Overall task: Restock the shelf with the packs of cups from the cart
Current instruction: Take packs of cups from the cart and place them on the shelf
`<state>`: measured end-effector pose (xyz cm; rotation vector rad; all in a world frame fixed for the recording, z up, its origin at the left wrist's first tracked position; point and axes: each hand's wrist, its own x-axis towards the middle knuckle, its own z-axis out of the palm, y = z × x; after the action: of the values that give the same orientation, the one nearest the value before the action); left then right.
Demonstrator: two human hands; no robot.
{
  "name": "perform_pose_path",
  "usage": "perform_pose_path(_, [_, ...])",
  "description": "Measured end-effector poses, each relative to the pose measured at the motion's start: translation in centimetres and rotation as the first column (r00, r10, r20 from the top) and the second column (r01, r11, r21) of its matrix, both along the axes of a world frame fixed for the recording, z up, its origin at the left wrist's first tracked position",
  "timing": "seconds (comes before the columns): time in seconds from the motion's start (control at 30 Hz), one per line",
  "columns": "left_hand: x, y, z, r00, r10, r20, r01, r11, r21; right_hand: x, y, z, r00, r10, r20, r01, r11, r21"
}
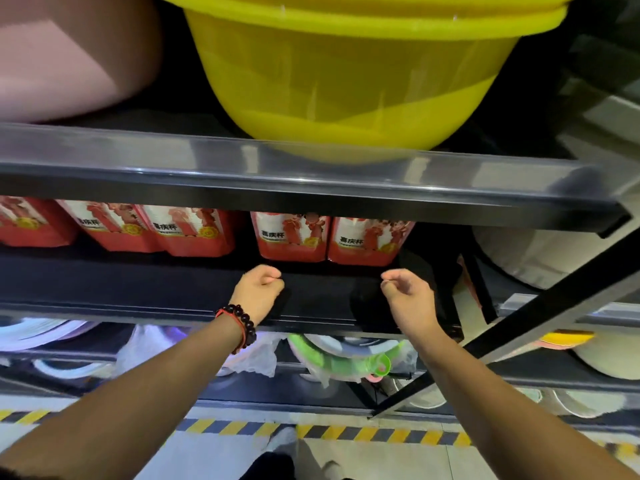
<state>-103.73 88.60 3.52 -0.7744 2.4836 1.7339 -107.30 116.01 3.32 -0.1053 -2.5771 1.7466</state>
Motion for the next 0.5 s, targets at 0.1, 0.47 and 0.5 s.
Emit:
perform_pose_path(0.1, [3.3,1.6,1.1,0.996,-0.087,-0.030,0.087,0.996,-0.014,2.1,-1.7,0.5,0.994,0.113,-0.004,-0.113,0.994,-0.008])
perform_pose_path(0.47, [13.2,1.2,3.7,0.998,-0.043,-0.046,0.038,0.995,-0.090,7.8,-8.2,1.4,0.947,0.322,0.010,-0.320,0.944,-0.074])
perform_pose_path(0.5, [14.1,0.7,3.8,0.998,-0.029,-0.053,0.024,0.995,-0.099,8.4,-9.1,1.7,0.941,0.339,-0.002,-0.338,0.937,-0.082])
